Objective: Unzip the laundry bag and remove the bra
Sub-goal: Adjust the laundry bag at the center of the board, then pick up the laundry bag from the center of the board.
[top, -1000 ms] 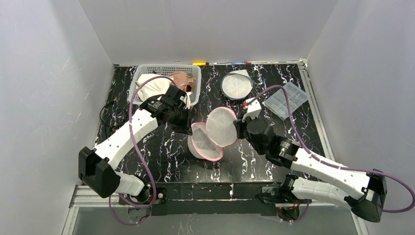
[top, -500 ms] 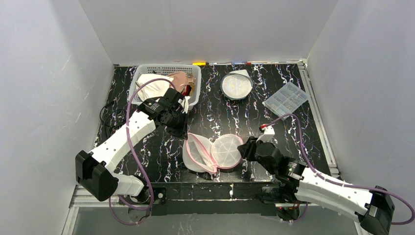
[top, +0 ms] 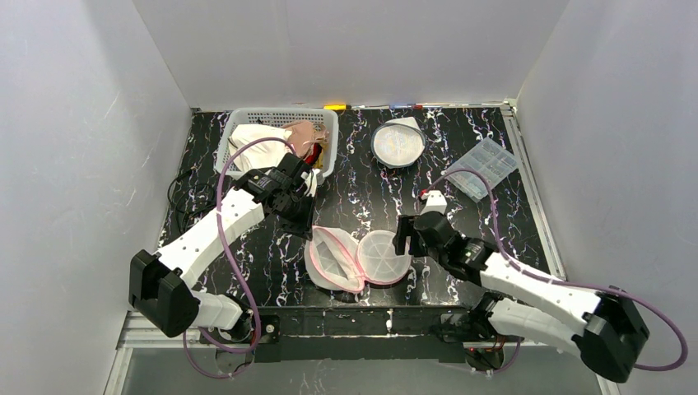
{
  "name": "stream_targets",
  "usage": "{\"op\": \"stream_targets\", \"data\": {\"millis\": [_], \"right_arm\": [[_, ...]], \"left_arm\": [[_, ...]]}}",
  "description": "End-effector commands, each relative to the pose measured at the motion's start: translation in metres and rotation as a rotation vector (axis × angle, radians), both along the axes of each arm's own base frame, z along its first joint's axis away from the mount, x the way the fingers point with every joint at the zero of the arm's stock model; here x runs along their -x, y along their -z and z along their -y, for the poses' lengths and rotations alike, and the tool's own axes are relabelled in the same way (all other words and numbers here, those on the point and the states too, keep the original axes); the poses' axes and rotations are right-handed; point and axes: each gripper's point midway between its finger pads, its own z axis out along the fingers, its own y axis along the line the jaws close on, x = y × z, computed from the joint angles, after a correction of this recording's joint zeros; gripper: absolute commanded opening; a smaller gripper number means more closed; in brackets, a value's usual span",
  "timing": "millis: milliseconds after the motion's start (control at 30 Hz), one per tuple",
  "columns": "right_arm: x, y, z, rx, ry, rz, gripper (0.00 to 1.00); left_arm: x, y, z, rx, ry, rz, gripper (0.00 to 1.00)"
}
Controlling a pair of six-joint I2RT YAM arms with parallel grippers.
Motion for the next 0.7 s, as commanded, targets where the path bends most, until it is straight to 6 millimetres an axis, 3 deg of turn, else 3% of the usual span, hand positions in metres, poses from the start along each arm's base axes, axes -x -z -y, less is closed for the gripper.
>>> {"op": "stream_targets", "data": {"millis": [0, 300, 667], "right_arm": [[-0.010, 0.010, -0.005, 0.006, -0.058, -0.089, 0.81], [-0.029, 0.033, -0.001, 0.002, -0.103, -0.218, 0.79], [-0.025, 0.057, -0.007, -0.005, -0.162, -0.330, 0.54]], "left_arm": [[0.001, 0.000, -0.009, -0.026, -0.013, 0.014, 0.00], [-0.001, 0.007, -0.008, -0.020, -0.028, 0.019, 0.00], [0.000, 0.010, -0.009, -0.022, -0.028, 0.018, 0.00]]}}
